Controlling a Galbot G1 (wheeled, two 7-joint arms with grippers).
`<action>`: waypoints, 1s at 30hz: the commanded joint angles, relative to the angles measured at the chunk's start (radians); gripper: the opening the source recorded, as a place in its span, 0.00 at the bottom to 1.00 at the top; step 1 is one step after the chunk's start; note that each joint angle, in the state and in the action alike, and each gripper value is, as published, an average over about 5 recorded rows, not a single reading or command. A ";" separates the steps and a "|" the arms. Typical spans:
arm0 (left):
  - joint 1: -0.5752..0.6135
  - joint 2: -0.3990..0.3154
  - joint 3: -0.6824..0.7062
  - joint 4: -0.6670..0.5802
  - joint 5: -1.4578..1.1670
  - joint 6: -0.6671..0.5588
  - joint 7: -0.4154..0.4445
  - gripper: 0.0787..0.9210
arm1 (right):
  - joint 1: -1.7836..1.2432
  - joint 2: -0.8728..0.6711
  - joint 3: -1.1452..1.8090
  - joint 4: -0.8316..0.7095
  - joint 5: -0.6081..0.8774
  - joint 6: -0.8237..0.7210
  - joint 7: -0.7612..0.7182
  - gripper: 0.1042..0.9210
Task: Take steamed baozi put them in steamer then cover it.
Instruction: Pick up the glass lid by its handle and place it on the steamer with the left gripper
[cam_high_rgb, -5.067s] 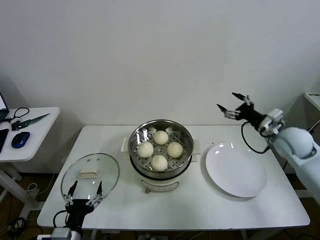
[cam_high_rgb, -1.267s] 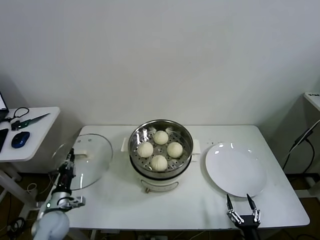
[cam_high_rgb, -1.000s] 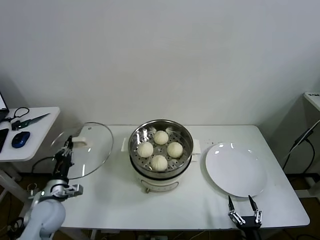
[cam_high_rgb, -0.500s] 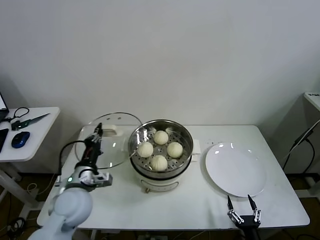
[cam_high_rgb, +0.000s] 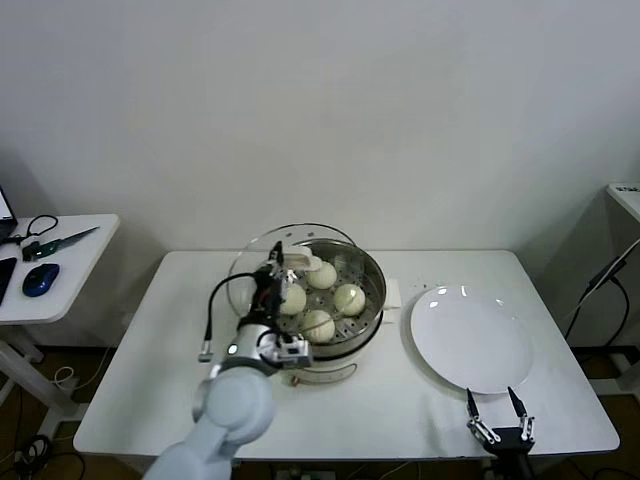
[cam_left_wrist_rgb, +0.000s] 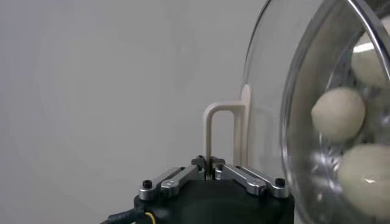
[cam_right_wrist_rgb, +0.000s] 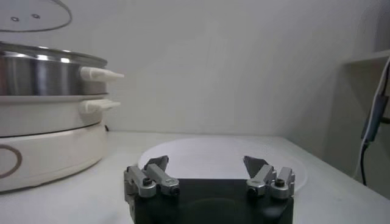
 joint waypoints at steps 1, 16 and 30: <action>-0.061 -0.145 0.121 0.078 0.139 0.038 0.038 0.07 | 0.001 -0.016 0.013 0.001 0.009 -0.009 -0.001 0.88; -0.056 -0.221 0.125 0.236 0.191 0.021 -0.049 0.07 | -0.002 -0.019 0.023 0.002 0.019 0.000 0.002 0.88; -0.037 -0.212 0.078 0.271 0.183 0.063 -0.061 0.07 | -0.010 -0.009 0.029 0.005 0.015 0.009 0.001 0.88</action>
